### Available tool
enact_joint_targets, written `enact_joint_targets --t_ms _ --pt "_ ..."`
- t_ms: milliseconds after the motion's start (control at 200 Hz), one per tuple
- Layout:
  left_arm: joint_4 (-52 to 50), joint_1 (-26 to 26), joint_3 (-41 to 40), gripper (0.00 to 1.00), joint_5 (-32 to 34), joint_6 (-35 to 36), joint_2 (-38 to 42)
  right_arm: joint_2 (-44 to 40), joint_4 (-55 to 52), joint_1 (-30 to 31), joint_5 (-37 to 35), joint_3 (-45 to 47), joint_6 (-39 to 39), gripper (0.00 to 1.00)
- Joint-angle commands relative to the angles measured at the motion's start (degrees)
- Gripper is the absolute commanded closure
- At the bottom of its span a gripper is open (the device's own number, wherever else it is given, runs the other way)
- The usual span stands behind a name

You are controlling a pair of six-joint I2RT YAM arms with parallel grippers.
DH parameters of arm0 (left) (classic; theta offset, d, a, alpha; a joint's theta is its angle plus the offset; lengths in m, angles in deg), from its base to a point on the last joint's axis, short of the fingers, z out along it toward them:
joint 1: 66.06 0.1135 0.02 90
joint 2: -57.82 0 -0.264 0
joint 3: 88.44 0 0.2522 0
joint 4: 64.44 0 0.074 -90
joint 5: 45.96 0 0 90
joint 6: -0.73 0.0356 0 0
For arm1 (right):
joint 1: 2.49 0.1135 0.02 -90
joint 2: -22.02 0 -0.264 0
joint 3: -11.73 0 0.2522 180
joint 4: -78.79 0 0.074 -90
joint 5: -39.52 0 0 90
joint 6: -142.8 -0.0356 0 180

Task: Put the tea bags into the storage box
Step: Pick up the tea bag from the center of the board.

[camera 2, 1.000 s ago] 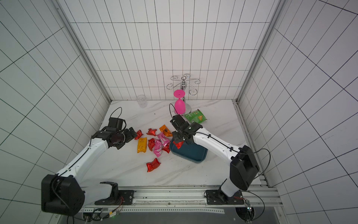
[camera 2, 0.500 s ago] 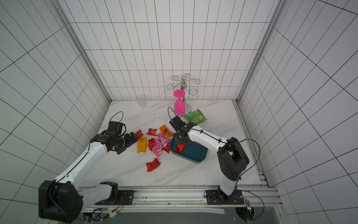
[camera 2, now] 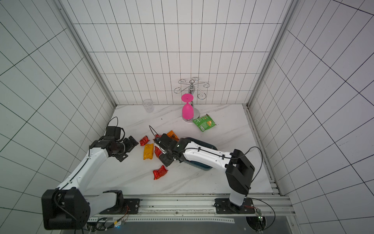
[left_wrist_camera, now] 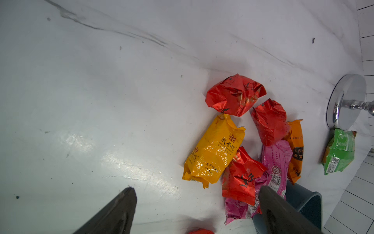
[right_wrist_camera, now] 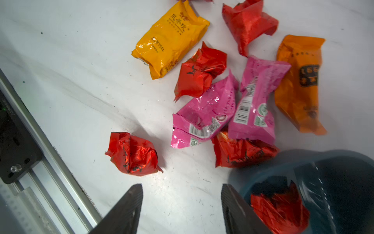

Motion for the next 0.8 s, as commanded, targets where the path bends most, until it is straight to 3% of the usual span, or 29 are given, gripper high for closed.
enact_joint_targets --t_ms 0,315,570,645,794 --pt "-2.7 0.4 -0.7 0.02 1.2 1.1 1.5 4.7 0.5 2.9 1.4 -3.9 3.5 0.34" --pt "-4.5 1.1 -0.8 0.02 1.2 2.4 2.1 14.0 -2.5 6.6 0.5 -9.5 7.5 0.33" --pt "-4.8 1.7 4.0 0.02 2.0 5.0 -3.0 18.2 -3.5 6.7 -2.6 -9.5 8.9 0.34" --pt "-5.2 2.4 5.8 0.02 1.8 6.4 -4.6 19.0 -3.8 6.6 -1.8 -9.5 8.9 0.38" --pt "-5.6 4.2 6.1 0.02 2.4 7.4 -4.6 19.2 -3.6 6.6 0.7 -8.5 8.1 0.62"
